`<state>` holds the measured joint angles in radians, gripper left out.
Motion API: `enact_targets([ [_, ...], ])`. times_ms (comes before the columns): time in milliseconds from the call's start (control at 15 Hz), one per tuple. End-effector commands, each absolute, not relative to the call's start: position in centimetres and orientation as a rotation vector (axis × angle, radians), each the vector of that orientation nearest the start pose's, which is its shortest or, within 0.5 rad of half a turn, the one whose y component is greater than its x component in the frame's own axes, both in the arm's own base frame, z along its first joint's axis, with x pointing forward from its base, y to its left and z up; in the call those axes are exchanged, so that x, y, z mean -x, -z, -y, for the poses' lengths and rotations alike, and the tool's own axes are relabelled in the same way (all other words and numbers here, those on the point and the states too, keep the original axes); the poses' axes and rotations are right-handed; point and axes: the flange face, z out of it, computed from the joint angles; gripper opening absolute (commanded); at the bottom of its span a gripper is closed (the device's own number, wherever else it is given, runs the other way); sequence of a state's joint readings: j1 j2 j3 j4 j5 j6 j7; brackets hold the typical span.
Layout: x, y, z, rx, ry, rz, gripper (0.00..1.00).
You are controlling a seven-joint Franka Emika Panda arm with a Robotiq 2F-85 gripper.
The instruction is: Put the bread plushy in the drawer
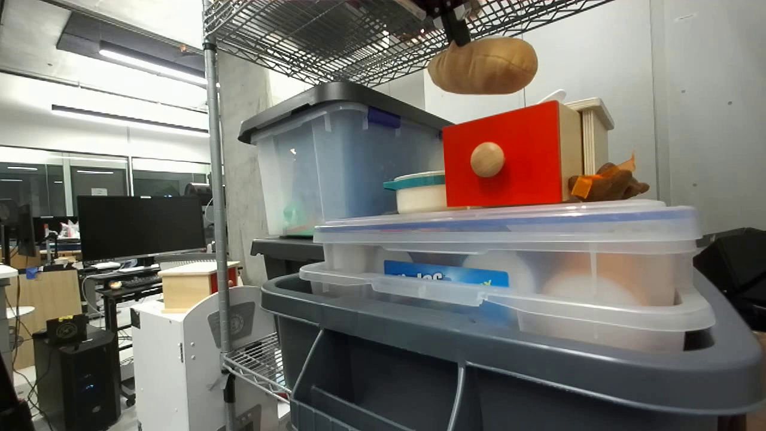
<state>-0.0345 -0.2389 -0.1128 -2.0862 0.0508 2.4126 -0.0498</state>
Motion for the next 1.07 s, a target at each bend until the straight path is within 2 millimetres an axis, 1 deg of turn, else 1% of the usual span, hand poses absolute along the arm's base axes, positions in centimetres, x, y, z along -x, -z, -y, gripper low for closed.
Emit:
enact_targets([
  [0,-52.2,-58.3,8.9,2.967,0.867,-0.193,0.01],
  [267,-52.5,-57.5,8.5,2.952,0.853,-0.187,0.01],
  [600,-53.2,-57.2,8.9,2.914,0.847,-0.157,0.01],
  [733,-53.3,-56.9,8.9,2.904,0.844,-0.143,0.01],
  [1000,-53.2,-57.0,9.3,2.900,0.853,-0.129,0.01],
])
